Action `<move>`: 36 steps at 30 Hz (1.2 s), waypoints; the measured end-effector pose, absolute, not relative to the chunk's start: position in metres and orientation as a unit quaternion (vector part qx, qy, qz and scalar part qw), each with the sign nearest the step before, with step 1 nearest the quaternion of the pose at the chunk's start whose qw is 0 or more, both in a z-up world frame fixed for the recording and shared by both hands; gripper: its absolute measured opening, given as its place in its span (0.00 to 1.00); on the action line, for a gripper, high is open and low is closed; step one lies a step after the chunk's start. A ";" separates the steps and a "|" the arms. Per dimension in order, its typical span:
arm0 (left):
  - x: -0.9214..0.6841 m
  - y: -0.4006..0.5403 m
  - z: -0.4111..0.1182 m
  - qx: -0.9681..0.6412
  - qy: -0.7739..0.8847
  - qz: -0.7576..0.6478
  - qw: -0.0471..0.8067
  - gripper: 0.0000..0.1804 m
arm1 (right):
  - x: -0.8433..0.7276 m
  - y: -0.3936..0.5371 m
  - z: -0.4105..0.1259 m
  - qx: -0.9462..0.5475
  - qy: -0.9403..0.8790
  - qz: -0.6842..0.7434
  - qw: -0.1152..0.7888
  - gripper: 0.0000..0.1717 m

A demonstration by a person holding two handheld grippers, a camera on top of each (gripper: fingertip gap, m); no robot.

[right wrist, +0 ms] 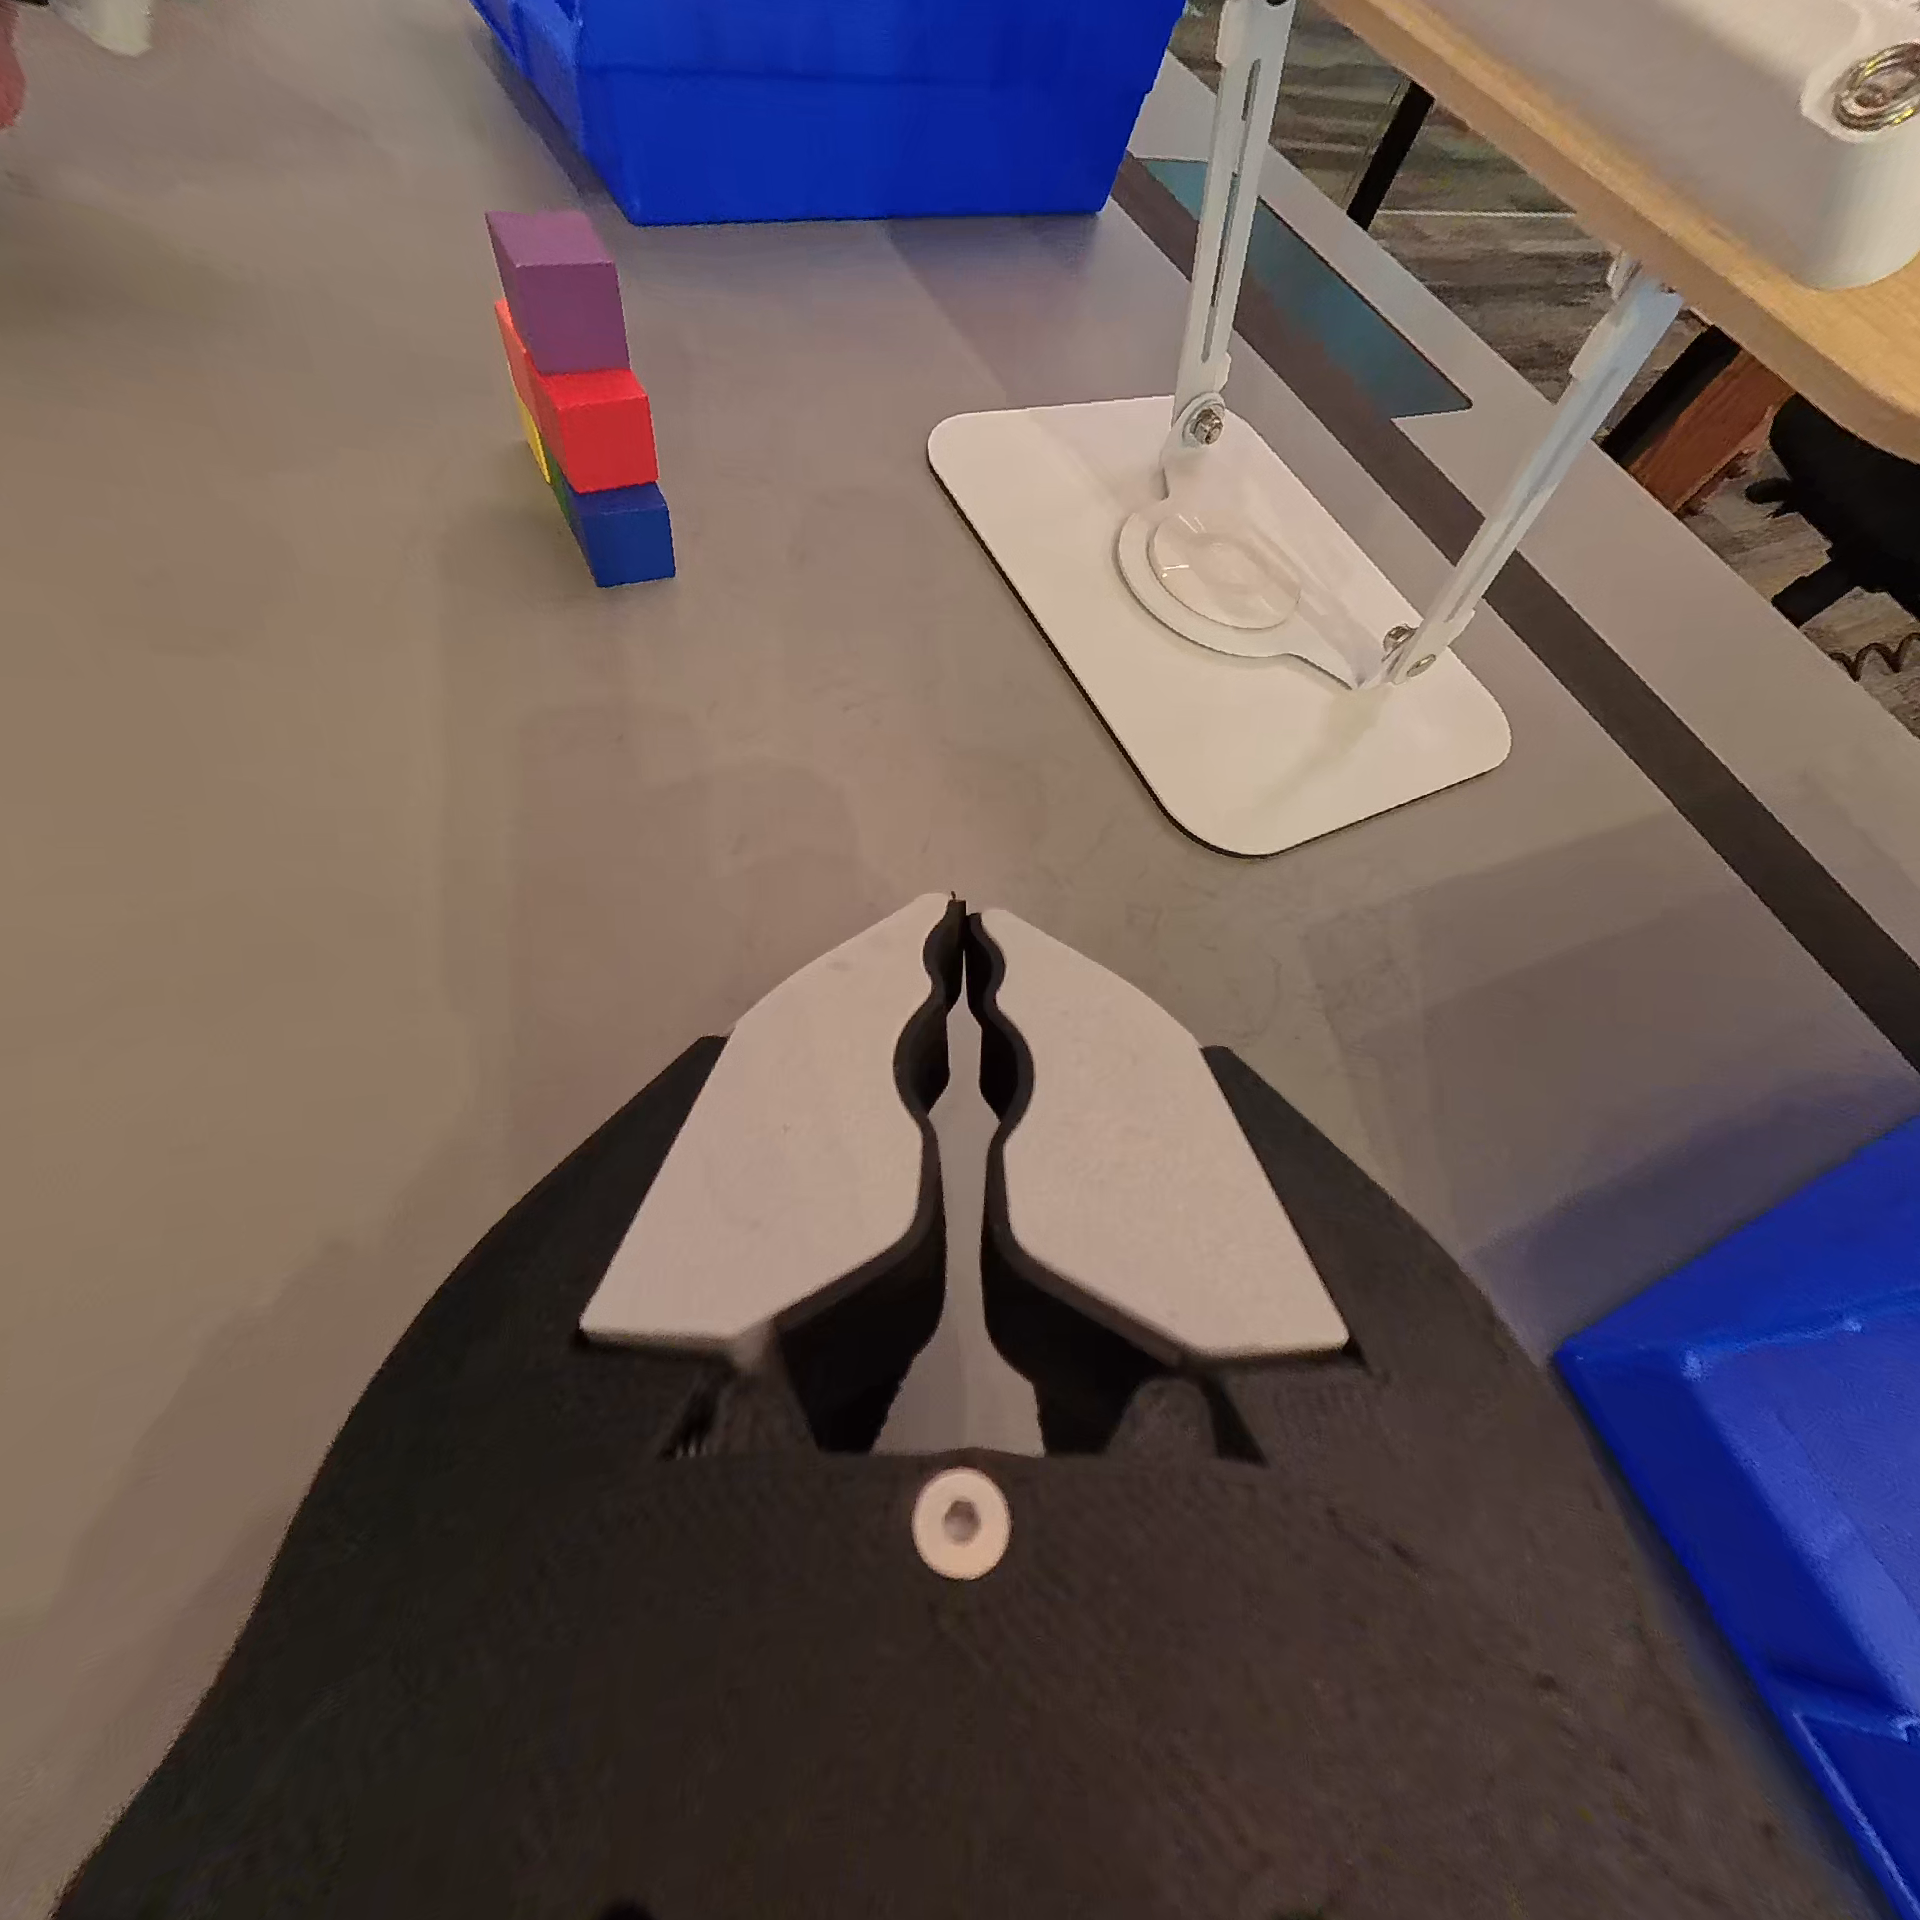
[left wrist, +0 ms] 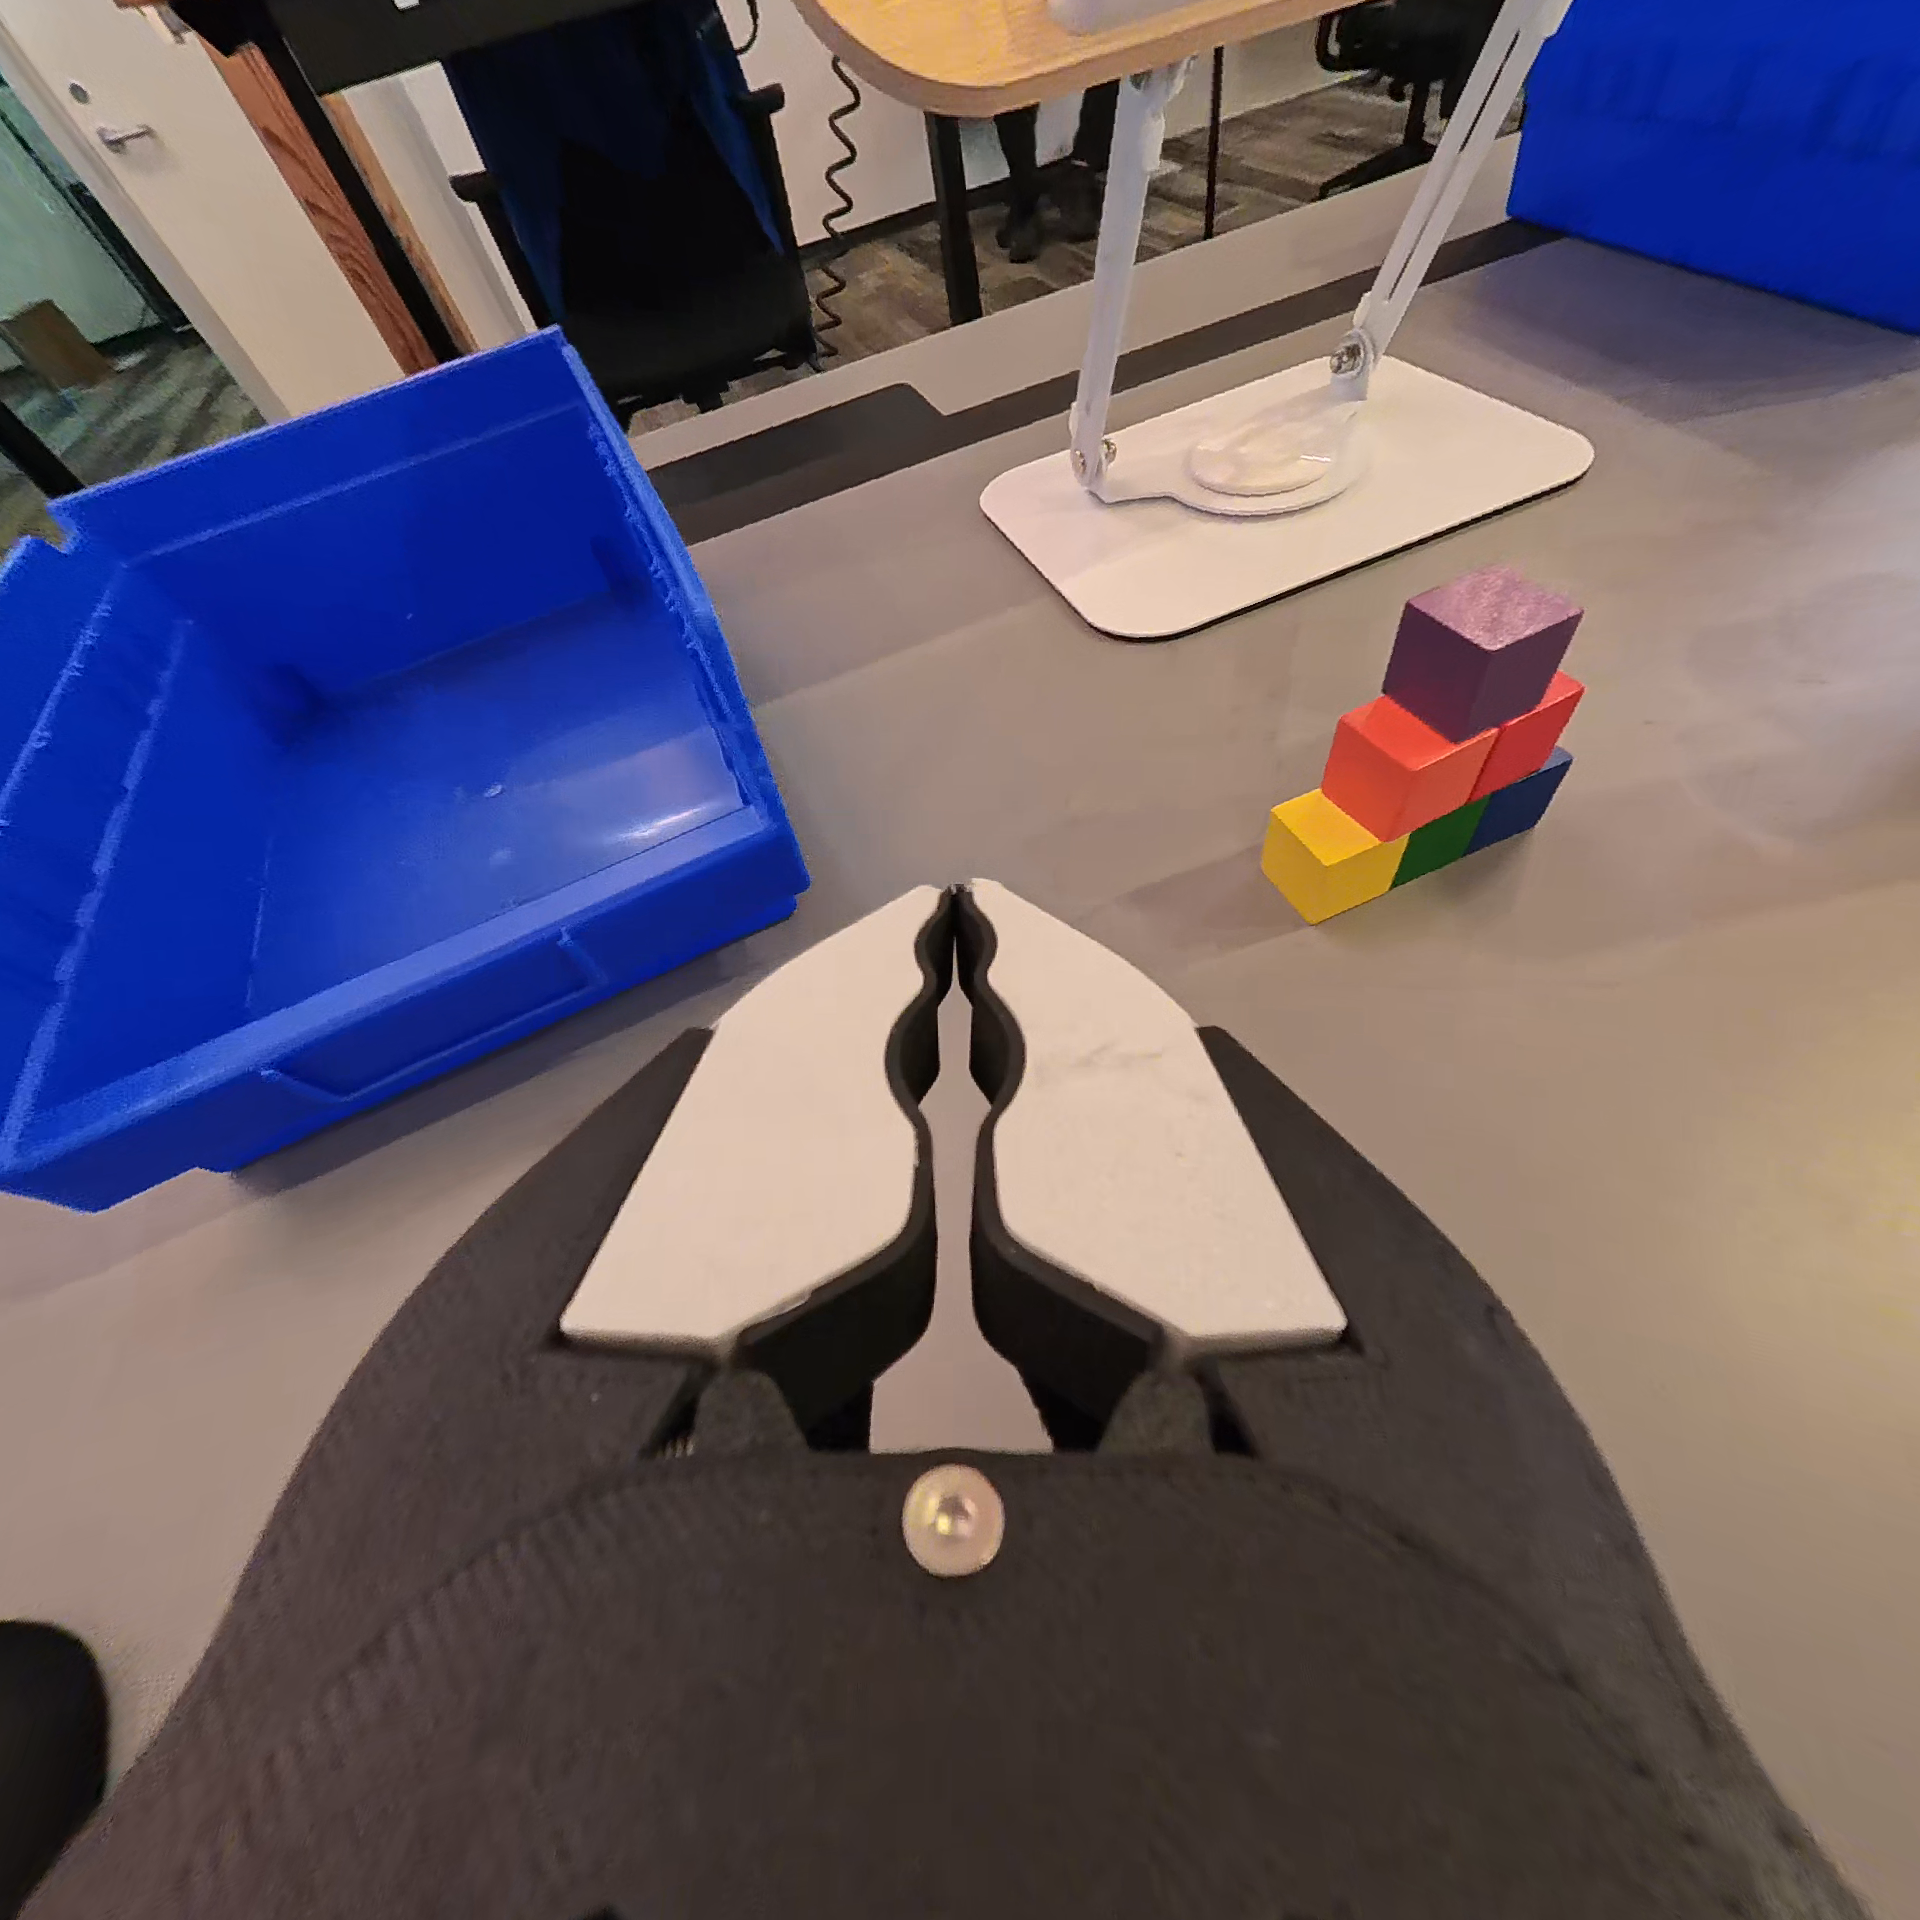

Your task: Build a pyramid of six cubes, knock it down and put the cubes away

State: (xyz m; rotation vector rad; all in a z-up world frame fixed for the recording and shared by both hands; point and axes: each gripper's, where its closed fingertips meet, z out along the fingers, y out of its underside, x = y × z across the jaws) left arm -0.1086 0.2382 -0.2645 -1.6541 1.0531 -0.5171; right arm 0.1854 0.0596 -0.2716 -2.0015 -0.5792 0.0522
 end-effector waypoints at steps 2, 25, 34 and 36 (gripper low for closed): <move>-0.105 0.237 -0.266 -0.692 0.444 -0.217 0.525 0.00 | 0.185 0.059 -0.271 -0.828 -0.240 0.021 0.506 0.00; 0.016 0.205 -0.322 -0.729 0.524 -0.185 0.401 0.00 | 0.184 0.057 -0.263 -0.823 -0.241 0.015 0.515 0.00; 0.005 0.212 -0.299 -0.728 0.490 -0.231 0.421 0.00 | 0.193 0.054 -0.248 -0.815 -0.211 0.017 0.539 0.00; -0.005 0.213 -0.301 -0.731 0.490 -0.217 0.423 0.00 | 0.194 0.053 -0.248 -0.816 -0.211 0.015 0.539 0.00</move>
